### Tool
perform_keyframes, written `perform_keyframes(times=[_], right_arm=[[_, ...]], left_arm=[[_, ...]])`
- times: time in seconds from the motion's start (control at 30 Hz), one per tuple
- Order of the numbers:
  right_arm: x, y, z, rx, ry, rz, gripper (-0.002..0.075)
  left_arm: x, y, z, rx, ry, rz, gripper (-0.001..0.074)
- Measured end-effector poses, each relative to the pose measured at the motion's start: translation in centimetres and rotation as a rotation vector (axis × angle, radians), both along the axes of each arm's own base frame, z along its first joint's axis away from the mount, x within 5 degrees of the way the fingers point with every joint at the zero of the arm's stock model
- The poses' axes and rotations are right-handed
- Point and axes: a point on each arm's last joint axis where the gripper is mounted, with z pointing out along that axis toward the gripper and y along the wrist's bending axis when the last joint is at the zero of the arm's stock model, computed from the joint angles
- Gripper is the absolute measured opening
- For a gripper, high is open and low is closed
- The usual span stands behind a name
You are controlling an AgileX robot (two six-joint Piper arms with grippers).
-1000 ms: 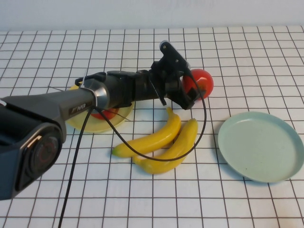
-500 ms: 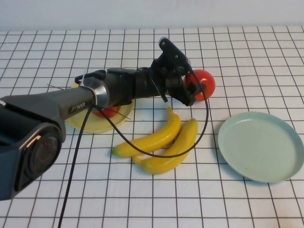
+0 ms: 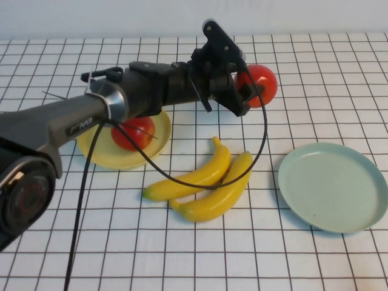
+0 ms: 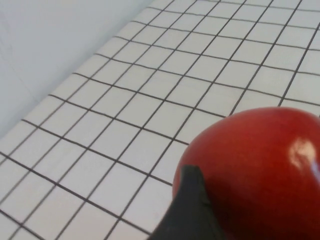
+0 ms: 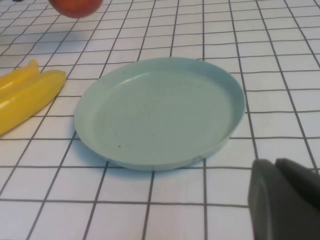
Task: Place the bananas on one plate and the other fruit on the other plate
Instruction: Put one type of fruit in the left plate
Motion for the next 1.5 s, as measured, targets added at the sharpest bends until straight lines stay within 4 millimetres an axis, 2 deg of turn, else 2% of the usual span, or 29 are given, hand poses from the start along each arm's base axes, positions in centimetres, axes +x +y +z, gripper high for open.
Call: perform_keyframes(times=[0.13, 0.27, 0.33, 0.5, 0.6, 0.7, 0.83, 1.03, 1.27, 1.37, 1.5], right_arm=[[0.0, 0.0, 0.0, 0.0, 0.0, 0.0, -0.0017], [0.0, 0.0, 0.0, 0.0, 0.0, 0.0, -0.0017], [0.0, 0.0, 0.0, 0.0, 0.0, 0.0, -0.0017], [0.0, 0.0, 0.0, 0.0, 0.0, 0.0, -0.0017], [0.0, 0.0, 0.0, 0.0, 0.0, 0.0, -0.0017], [0.0, 0.0, 0.0, 0.0, 0.0, 0.0, -0.0017], [0.0, 0.0, 0.0, 0.0, 0.0, 0.0, -0.0017], [0.0, 0.0, 0.0, 0.0, 0.0, 0.0, -0.0017], [0.0, 0.0, 0.0, 0.0, 0.0, 0.0, -0.0017], [0.0, 0.0, 0.0, 0.0, 0.0, 0.0, -0.0017], [0.0, 0.0, 0.0, 0.0, 0.0, 0.0, -0.0017]], left_arm=[[-0.7, 0.9, 3.0, 0.077, -0.043, 0.024, 0.0494], [-1.2, 3.2, 5.4, 0.129, 0.033, 0.058, 0.0493], [-0.8, 5.5, 5.3, 0.162, 0.157, 0.096, 0.0493], [0.3, 13.3, 3.5, 0.215, 0.5, 0.224, 0.0491], [0.4, 17.0, 3.5, 0.211, 0.592, 0.259, 0.0491], [0.4, 19.2, 4.1, 0.203, 0.614, 0.288, 0.0489], [0.3, 20.2, 4.6, 0.206, 0.605, 0.307, 0.0486], [0.5, 20.3, 4.7, 0.205, 0.577, 0.303, 0.0477], [1.2, 20.1, 3.7, 0.145, 0.606, 0.335, 0.0475], [1.4, 20.0, 3.0, 0.136, 0.632, 0.344, 0.051], [1.4, 20.0, 2.9, 0.127, 0.641, 0.342, 0.0633]])
